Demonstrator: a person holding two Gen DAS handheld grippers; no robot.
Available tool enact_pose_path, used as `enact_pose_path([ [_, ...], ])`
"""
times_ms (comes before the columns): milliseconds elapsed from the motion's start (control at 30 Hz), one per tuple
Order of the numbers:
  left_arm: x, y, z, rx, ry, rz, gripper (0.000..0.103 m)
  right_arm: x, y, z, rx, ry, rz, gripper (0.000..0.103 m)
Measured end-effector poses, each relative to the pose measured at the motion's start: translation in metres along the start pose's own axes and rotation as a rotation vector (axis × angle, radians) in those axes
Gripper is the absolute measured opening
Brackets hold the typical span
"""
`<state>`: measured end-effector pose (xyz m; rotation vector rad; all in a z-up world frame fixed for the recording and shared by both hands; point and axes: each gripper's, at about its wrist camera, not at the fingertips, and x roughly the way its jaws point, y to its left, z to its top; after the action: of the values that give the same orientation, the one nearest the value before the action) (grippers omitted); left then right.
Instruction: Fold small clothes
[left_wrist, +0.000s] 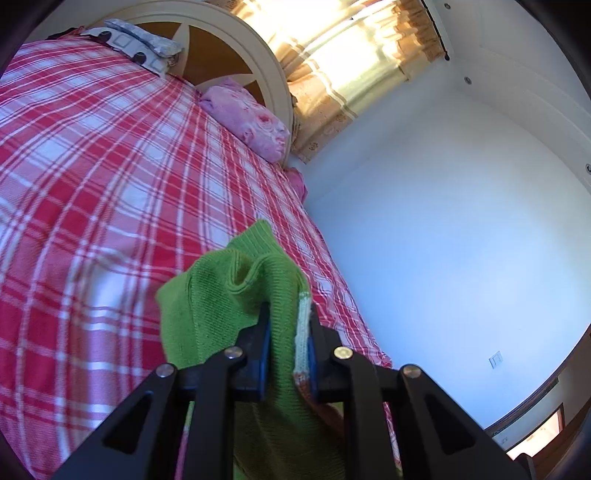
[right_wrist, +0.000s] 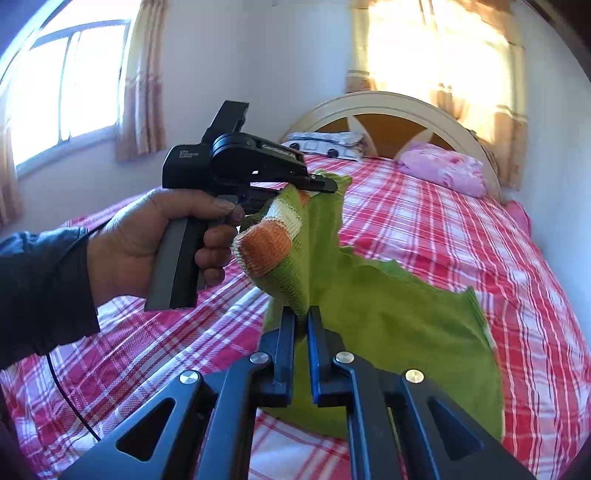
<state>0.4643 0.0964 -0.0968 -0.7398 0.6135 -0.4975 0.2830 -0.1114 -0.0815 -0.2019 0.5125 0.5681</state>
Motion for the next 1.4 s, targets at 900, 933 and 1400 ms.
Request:
enact_pose_path([
  [900,0.064,-0.045,-0.029,0.086,0.137,0.099,0.015,0.015,-0.046,-0.004,0.153,0.023,0.112,0.040],
  [933,0.065,-0.046,-0.029,0.095,0.140,0.104,0.015,0.018,-0.049,-0.004,0.172,0.027,0.134,0.018],
  [1400,0.108,-0.111,-0.028,0.219,0.180,0.049,0.005,-0.015,-0.134,-0.041,0.435,-0.019,0.104,0.007],
])
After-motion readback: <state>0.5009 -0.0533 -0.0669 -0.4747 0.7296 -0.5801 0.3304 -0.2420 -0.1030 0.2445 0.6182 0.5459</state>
